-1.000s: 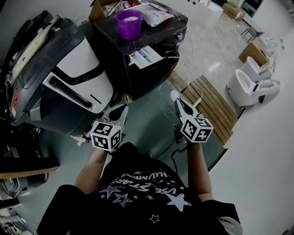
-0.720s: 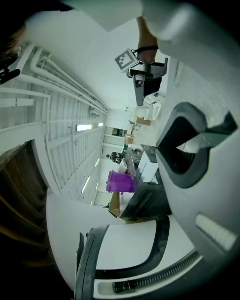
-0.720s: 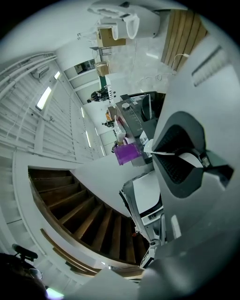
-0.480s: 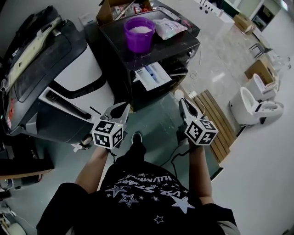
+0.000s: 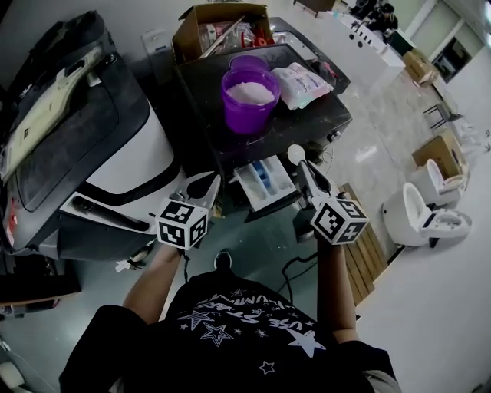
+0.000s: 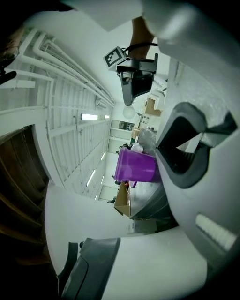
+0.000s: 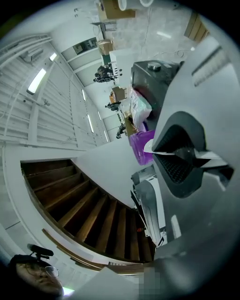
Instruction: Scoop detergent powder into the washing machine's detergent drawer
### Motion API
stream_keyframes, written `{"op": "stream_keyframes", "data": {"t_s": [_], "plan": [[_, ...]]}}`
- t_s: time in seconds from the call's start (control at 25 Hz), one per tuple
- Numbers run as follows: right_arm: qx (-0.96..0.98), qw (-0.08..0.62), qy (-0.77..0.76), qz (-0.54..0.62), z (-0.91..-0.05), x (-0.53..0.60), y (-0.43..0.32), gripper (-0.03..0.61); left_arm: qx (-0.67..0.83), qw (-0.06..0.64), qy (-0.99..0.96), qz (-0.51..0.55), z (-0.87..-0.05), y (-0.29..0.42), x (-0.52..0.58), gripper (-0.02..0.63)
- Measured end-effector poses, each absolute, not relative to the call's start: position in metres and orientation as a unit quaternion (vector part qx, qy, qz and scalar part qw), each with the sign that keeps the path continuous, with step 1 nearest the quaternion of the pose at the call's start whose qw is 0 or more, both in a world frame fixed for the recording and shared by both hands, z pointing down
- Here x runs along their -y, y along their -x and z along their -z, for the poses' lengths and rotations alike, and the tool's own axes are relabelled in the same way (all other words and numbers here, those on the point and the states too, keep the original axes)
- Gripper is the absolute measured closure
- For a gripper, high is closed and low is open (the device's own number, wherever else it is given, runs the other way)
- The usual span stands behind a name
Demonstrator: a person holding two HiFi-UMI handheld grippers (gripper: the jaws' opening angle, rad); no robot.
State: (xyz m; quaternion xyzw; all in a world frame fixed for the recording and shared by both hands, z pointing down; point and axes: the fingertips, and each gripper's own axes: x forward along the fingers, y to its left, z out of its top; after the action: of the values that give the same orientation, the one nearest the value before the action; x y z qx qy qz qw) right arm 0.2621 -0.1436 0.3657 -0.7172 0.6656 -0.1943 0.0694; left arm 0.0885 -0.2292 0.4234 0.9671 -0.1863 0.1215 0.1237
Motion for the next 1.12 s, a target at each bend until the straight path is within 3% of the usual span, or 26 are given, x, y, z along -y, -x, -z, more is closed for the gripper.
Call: {"op": "stream_keyframes", "data": {"t_s": [0.32,0.56,1.12], "plan": [[-0.696,0.084,0.694,0.161,-0.325,0.219,-0.279,0.543,0.205,0.124,-0.964,-0.112,-0.416,-0.104,0.294,0.612],[-0.737,0.056,0.661,0.131,-0.301,0.260,-0.292,0.543,0.231,0.126,-0.958,-0.113,-0.416,-0.108,0.310,0.612],[-0.845,-0.244,0.471,0.063,-0.313,0.360,-0.300,0.543,0.349,0.138,-0.921,-0.107,-0.405,-0.109,0.330,0.612]]}}
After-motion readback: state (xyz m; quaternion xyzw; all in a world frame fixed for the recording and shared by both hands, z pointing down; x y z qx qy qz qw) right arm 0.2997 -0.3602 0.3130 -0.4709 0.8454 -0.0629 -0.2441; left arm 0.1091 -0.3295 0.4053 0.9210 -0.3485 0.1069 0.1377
